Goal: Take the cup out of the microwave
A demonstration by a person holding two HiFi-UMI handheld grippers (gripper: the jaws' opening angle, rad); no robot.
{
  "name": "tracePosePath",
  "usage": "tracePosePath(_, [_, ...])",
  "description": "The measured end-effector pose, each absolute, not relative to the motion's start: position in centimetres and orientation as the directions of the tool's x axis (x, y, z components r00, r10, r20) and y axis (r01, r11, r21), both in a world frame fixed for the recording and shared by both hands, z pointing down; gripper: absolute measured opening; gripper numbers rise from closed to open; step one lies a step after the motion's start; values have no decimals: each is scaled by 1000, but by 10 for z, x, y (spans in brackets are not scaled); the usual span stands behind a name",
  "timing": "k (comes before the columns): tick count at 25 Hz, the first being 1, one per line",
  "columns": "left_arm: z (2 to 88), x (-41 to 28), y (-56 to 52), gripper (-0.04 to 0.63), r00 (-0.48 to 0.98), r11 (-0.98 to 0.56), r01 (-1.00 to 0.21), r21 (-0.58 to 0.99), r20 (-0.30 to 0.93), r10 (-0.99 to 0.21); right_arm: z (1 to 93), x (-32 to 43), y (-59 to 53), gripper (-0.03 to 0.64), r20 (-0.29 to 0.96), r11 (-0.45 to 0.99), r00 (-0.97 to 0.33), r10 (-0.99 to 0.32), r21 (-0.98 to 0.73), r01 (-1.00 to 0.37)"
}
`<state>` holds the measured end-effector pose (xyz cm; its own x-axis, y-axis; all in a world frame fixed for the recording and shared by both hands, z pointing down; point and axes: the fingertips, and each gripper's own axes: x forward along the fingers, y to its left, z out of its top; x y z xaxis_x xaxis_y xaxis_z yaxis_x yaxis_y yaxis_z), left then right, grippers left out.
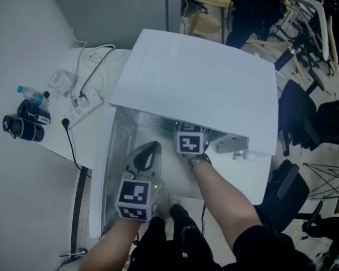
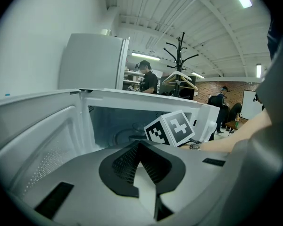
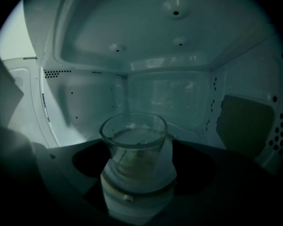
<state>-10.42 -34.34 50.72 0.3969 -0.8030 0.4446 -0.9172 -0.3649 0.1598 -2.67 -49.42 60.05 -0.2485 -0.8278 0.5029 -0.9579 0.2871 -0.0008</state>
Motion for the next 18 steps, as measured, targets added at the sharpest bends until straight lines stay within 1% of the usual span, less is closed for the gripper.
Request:
tracePosePath(7, [507,-104,-342,-3,392,-363,-919,154,445,-805,604,-26,-497,440,499,306,-245,-831,43,-951])
tracePosePath(8, [507,-103,-342,-2,392,-363,-919,154,446,-804,604,-27,-496,410,499,315,-249,-830,51,-948])
tracePosePath(9, [507,-103,-342,-2,393,-363,-919,155,446,-804,603,-27,-496,356,498,322,-252,-830,57,-945])
tracePosePath(10, [507,-103,-342,-3,393,-363,-919,155,447,-804,602,-27,-495,347,498,326,-254,-829,60,-944])
tracePosePath(18, [504,-101,-339,-3,394,-367,-918,150,442,-806,607,-25,-485,350,491,333,-273,-827,38,-942])
